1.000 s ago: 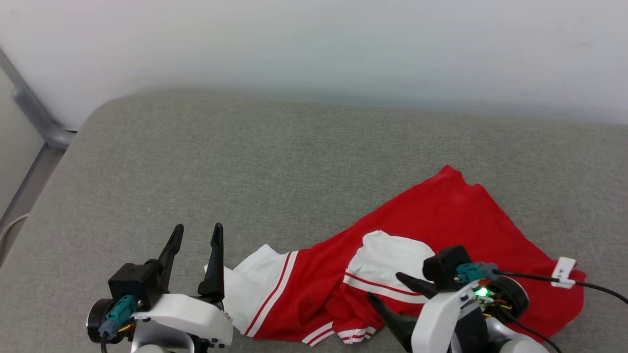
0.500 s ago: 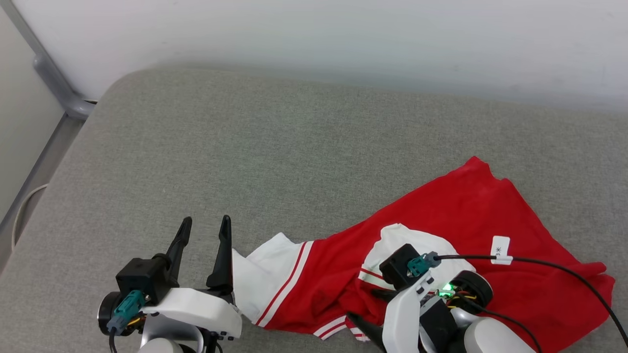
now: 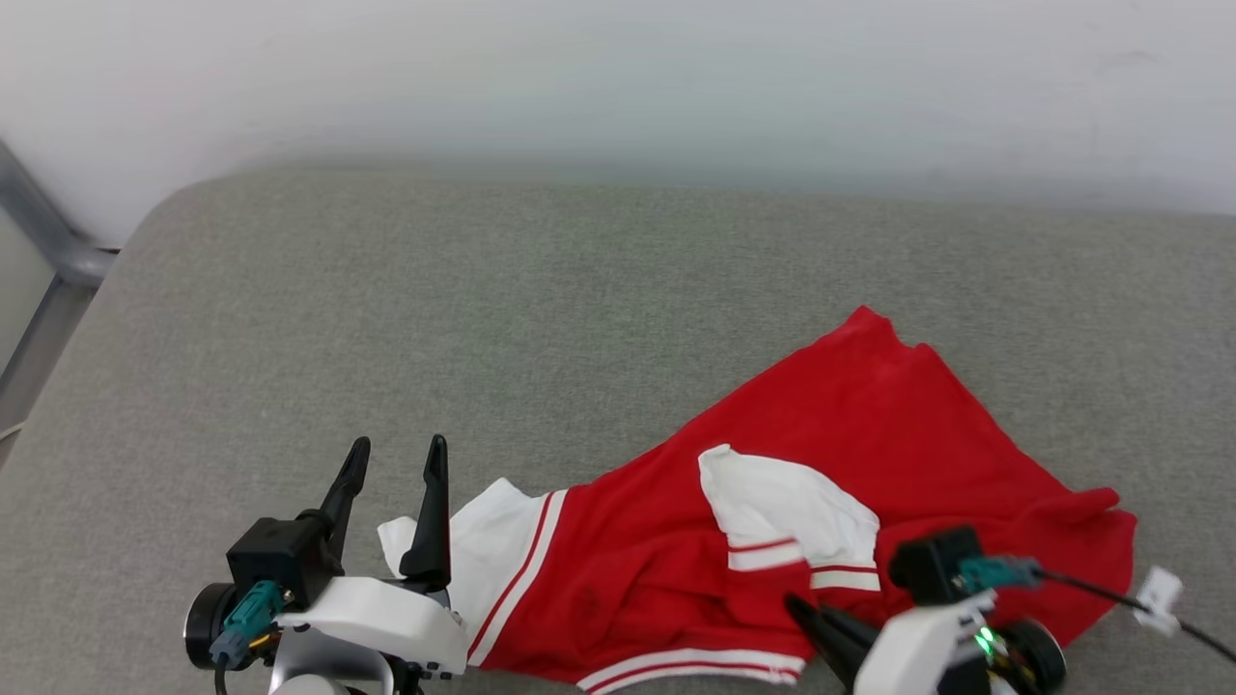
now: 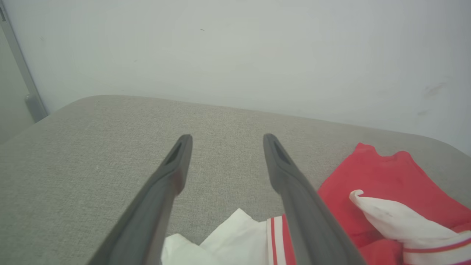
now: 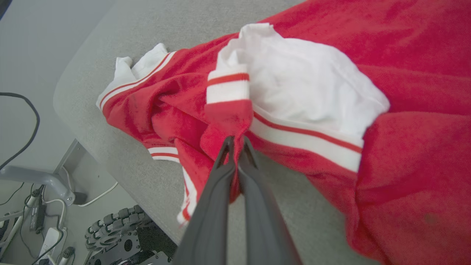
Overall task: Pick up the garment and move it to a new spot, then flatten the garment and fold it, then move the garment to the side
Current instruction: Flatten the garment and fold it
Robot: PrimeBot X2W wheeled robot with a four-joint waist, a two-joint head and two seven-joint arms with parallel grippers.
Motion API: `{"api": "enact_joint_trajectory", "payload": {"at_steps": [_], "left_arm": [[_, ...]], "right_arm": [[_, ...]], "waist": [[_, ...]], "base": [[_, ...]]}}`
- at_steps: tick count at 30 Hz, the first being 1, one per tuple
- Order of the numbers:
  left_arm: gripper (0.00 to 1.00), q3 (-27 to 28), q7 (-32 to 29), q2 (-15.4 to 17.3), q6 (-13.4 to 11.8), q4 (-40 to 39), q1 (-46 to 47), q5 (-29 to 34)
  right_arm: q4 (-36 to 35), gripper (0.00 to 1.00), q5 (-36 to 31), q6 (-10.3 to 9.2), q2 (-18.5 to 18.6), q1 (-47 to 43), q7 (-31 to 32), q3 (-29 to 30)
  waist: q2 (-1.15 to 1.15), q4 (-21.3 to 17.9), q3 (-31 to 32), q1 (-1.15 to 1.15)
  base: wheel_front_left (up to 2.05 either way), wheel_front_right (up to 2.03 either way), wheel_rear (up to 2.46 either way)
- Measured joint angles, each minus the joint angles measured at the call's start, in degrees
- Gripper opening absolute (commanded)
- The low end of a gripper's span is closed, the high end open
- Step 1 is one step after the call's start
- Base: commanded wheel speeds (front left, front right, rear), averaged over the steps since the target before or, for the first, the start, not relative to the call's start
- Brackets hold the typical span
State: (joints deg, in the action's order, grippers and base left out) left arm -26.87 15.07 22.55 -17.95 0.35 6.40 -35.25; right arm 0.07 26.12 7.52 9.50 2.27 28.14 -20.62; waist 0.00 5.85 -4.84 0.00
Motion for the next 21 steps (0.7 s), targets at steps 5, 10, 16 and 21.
{"api": "enact_joint_trajectory", "payload": {"at_steps": [5, 10, 16, 21], "left_arm": [[1.0, 0.1, -0.2, 0.5, -0.2, 0.1, -0.6, 0.0], [1.0, 0.1, -0.8, 1.2, -0.3, -0.2, -1.5, -0.3], [1.0, 0.0, -1.4, 2.1, -0.2, -0.1, -1.6, -0.3], [1.0, -0.2, -1.7, 2.2, -0.2, 0.1, -1.6, -0.3]], "right_arm": [[-4.6, 0.0, -1.2, -0.01, -4.6, -11.2, -0.8, 10.1], [-7.4, 0.0, -1.2, 0.0, -6.2, -17.7, -1.2, 17.6], [-5.2, 0.0, 2.0, 0.0, -6.5, -18.1, -3.6, 26.5], [1.3, 0.0, 5.8, 0.0, -6.5, -18.0, -6.5, 32.6]], "waist": [[0.0, -2.2, 1.0, 0.0], [0.0, -5.2, 1.5, 0.0], [0.0, -8.6, 1.4, 0.0], [0.0, -9.7, 0.8, 0.0]], "base": [[0.0, 0.0, 0.0], [0.0, 0.0, 0.0], [0.0, 0.0, 0.0], [0.0, 0.0, 0.0]]}}
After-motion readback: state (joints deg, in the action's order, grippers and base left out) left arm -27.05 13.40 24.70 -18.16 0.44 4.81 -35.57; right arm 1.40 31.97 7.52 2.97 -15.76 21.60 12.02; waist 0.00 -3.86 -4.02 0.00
